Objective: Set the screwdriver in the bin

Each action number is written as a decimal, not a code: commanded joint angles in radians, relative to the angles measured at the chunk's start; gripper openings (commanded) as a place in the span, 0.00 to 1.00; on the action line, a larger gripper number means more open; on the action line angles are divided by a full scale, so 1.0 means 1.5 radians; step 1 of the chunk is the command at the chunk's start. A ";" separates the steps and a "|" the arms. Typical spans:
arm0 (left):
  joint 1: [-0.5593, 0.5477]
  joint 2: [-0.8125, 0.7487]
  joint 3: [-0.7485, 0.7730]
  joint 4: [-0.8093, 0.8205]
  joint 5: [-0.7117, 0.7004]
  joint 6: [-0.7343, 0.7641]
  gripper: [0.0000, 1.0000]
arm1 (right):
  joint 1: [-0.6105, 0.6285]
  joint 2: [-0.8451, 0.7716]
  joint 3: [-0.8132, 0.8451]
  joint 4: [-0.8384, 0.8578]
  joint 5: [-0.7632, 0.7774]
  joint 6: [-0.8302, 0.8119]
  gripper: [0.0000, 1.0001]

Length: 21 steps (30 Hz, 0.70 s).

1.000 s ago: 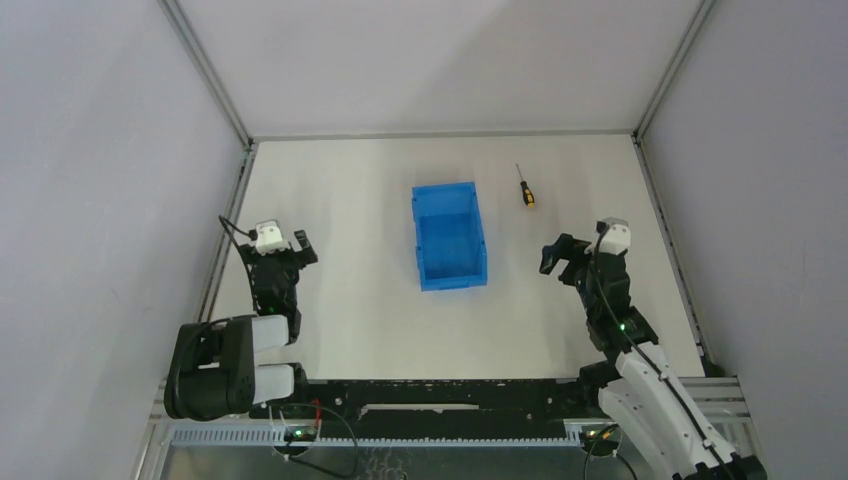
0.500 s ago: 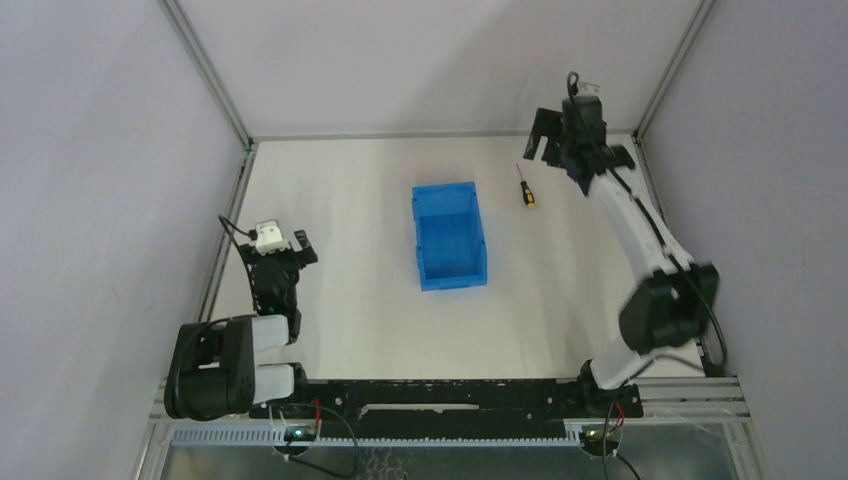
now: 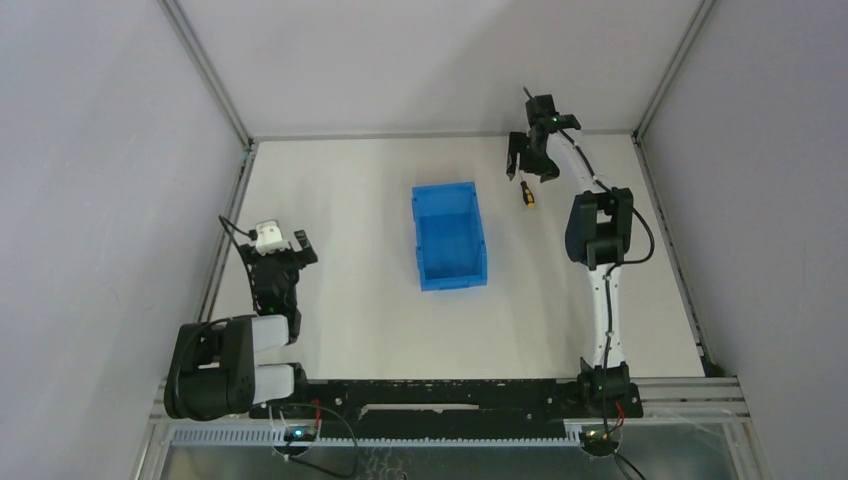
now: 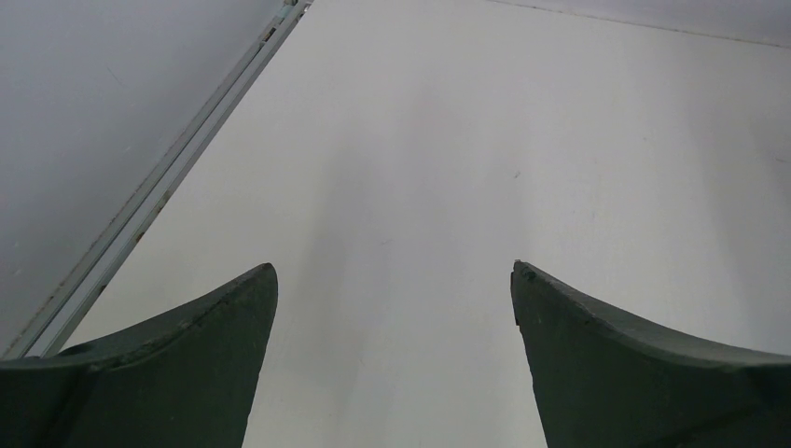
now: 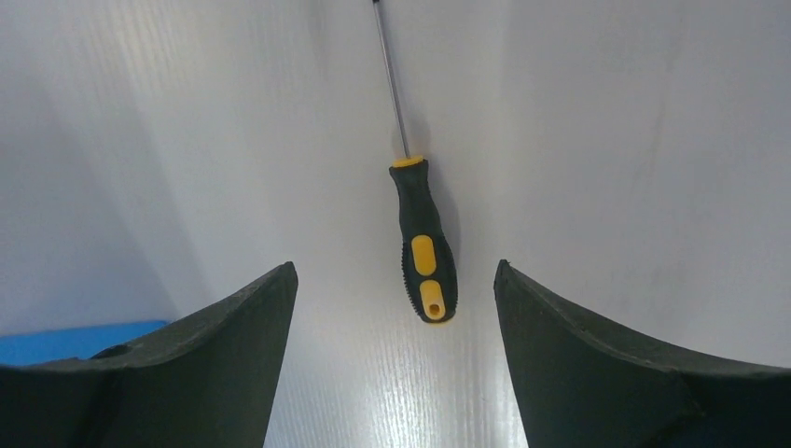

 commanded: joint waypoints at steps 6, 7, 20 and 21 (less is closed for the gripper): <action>-0.001 -0.009 0.025 0.020 0.001 0.010 1.00 | -0.009 0.074 0.025 -0.043 -0.002 0.001 0.77; -0.001 -0.009 0.024 0.020 0.001 0.011 1.00 | -0.009 0.078 0.024 -0.043 -0.001 0.002 0.74; -0.001 -0.009 0.025 0.020 0.001 0.010 1.00 | -0.006 -0.047 0.015 -0.033 0.022 0.004 0.02; -0.001 -0.010 0.025 0.020 0.000 0.010 1.00 | -0.003 -0.084 -0.002 -0.032 0.024 -0.001 0.02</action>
